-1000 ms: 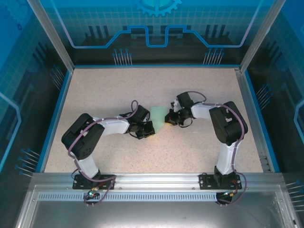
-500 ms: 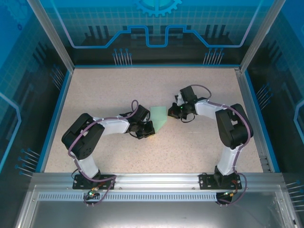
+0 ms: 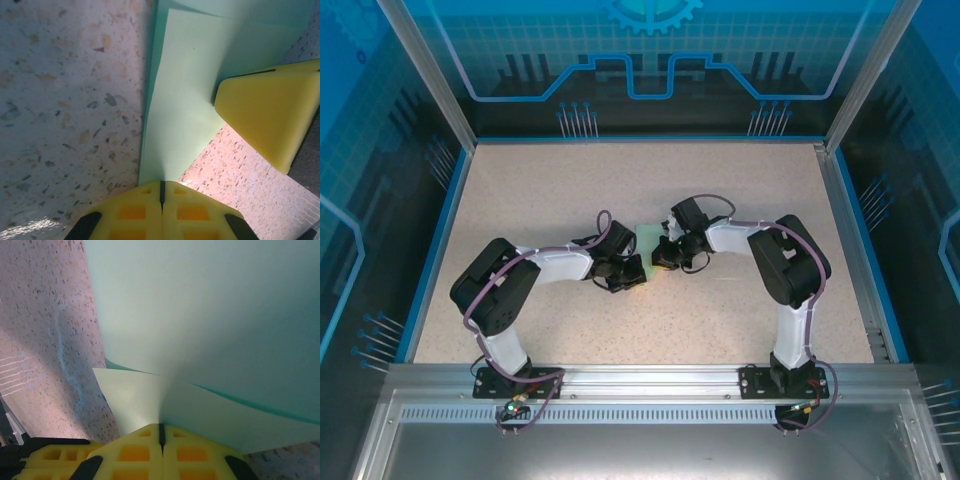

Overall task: Fold a paper plane with a square sheet of paper (pick it up from the middle)
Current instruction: Third fold the triangle at the center of the table.

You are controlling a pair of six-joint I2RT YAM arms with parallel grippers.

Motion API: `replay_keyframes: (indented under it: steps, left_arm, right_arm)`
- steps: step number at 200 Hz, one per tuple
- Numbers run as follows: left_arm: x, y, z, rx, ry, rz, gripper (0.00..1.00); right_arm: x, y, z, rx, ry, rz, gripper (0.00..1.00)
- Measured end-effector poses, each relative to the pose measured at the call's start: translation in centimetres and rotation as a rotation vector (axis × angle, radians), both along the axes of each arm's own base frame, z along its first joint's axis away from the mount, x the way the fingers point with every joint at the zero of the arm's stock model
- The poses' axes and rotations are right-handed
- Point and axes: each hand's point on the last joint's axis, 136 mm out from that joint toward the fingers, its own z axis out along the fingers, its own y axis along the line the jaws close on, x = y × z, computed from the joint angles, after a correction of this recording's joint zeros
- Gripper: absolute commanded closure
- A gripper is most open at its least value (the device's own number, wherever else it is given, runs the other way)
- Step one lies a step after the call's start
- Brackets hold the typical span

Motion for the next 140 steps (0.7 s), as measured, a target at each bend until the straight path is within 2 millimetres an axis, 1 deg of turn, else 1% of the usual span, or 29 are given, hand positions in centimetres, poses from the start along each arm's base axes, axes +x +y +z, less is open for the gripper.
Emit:
replay_keyframes:
  steps: [77,125,140]
  left_arm:
    - [-0.7,0.3,0.1,0.000,-0.030,-0.064,1.00]
    - [-2.8,1.3,0.3,0.044,0.021,-0.113,1.00]
    - [-2.9,1.4,1.0,0.054,0.018,-0.123,0.97]
  right_arm:
    - [0.0,0.0,0.0,0.003,0.031,-0.010,1.00]
    - [0.1,0.0,0.2,-0.001,0.034,-0.010,1.00]
    - [0.3,0.0,0.3,-0.009,0.028,-0.014,0.92]
